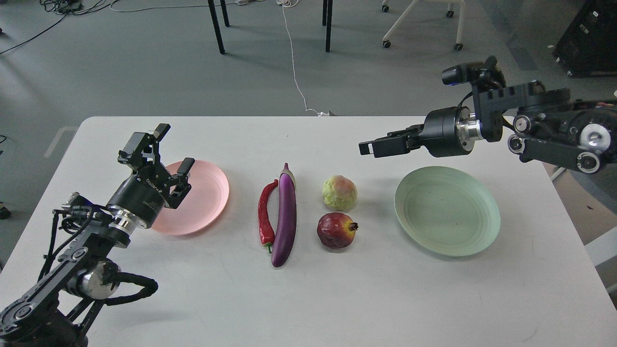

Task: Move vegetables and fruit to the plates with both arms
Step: 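Move the right gripper over the pale green fruit, then grasp the pale green fruit with the right gripper and lift it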

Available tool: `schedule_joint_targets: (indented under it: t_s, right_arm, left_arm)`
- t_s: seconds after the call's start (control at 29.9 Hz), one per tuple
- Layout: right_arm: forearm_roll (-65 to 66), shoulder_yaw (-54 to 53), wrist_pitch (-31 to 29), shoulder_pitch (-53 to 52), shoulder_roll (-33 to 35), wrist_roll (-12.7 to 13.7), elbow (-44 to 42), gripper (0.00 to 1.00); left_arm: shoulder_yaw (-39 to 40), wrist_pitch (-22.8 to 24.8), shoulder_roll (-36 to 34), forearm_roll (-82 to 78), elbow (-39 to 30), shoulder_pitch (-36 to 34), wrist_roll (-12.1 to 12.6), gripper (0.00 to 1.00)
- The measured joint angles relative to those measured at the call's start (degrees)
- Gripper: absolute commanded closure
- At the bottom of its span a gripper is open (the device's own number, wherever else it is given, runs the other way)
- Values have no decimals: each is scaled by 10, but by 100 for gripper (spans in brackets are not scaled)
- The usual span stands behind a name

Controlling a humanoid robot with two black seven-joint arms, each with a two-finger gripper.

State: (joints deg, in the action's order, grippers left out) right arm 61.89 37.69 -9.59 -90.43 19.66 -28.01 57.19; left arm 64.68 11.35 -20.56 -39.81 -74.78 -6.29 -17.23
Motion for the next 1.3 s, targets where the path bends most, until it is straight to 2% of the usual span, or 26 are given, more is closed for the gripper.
schedule_joint_targets:
  t_s: [0.17, 0.3, 0.57, 0.9, 0.97, 1.04, 1.1, 1.17, 1.3]
  right_arm:
    - [8, 87, 29, 1, -115, 0, -72, 2]
    - [9, 111, 37, 27, -156, 0, -101, 2]
    - [9, 114, 75, 76, -182, 0, -143, 3]
    - [8, 136, 106, 81, -187, 0, -159, 7]
    - [8, 144, 116, 82, -188, 0, -163, 13]
    - [7, 150, 121, 87, -191, 0, -165, 25]
    - [7, 152, 123, 91, -194, 0, -166, 32]
    - [6, 153, 124, 94, -194, 0, -167, 43]
    - [5, 152, 124, 94, -195, 0, -167, 57]
  left_arm:
    - [0, 0, -3, -1, -4, 2, 0, 2]
    - [1, -1, -4, -2, -11, 2, 0, 2]
    - [0, -1, -4, -2, -17, 2, 0, 2]
    - [-1, -1, -4, -2, -19, 4, 0, 2]
    - [-1, -1, -4, -2, -19, 4, 0, 2]
    - [-1, -1, -4, -2, -19, 4, 0, 2]
    - [-1, -1, -4, -2, -20, 4, 0, 2]
    - [-1, -1, -4, -2, -20, 4, 0, 2]
    - [-1, -1, -4, -2, -22, 4, 0, 2]
